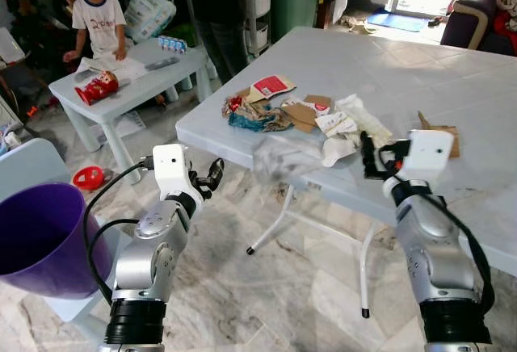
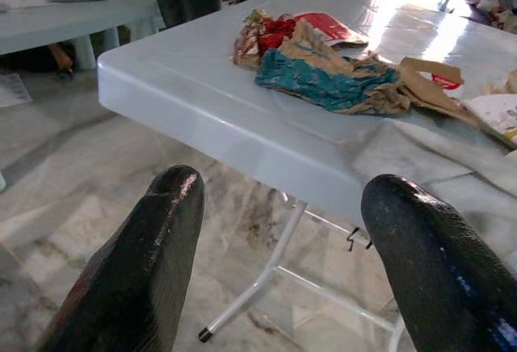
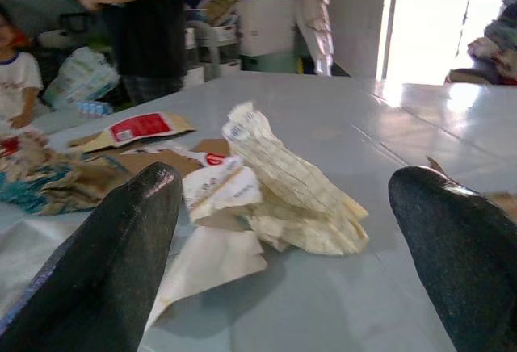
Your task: Picking trash to rubbish bin
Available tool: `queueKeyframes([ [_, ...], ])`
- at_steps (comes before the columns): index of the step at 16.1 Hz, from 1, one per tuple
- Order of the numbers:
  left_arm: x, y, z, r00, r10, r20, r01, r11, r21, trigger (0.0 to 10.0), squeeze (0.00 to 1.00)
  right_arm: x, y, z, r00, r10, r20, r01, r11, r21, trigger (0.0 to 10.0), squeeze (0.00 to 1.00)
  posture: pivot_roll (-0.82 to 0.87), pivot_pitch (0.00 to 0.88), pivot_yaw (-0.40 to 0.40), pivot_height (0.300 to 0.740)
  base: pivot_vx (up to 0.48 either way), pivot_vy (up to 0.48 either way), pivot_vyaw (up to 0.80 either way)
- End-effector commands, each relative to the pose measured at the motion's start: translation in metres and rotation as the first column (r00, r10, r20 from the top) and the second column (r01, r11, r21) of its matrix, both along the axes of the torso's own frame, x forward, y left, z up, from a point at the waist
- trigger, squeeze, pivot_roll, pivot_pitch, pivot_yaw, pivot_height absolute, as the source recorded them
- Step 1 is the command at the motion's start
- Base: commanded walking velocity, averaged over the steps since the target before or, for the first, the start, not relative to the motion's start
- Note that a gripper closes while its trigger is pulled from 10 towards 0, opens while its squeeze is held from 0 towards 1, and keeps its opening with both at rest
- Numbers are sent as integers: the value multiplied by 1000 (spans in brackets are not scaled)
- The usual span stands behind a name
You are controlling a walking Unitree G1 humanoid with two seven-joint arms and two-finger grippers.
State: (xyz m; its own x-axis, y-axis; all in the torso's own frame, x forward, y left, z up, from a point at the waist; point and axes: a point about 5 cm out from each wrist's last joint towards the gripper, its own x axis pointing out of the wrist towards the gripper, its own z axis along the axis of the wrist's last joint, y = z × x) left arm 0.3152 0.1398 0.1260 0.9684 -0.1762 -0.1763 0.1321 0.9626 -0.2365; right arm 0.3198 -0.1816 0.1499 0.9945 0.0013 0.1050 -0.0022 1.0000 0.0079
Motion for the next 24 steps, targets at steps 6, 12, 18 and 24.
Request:
queueKeyframes([
  [6, 2, -9, -1, 1000, -25, 4, 25, 1000, -6, 10000, 0, -4, 2, 14, 999, 15, 52, -13, 999, -31, 10000, 0, -42, 0, 31, 740, 446, 0, 0],
  [12, -1, -14, -7, 999, -46, -22, 46, 999, -3, 10000, 0, -5, 4, 16, 999, 23, 49, -21, 999, -42, 10000, 0, -46, 0, 25, 740, 452, 0, 0],
  [18, -5, -23, -12, 997, -67, -39, 67, 998, -15, 10000, 0, -5, 4, 17, 999, 24, 46, -21, 998, -51, 10000, 0, -51, 0, 19, 740, 176, 0, 0],
  [24, -6, -28, -6, 997, -73, 0, 73, 996, -48, 10000, 0, -5, 3, 20, 999, 27, 47, -24, 998, -66, 10000, 0, -57, 0, 11, 740, 0, 0, 0],
])
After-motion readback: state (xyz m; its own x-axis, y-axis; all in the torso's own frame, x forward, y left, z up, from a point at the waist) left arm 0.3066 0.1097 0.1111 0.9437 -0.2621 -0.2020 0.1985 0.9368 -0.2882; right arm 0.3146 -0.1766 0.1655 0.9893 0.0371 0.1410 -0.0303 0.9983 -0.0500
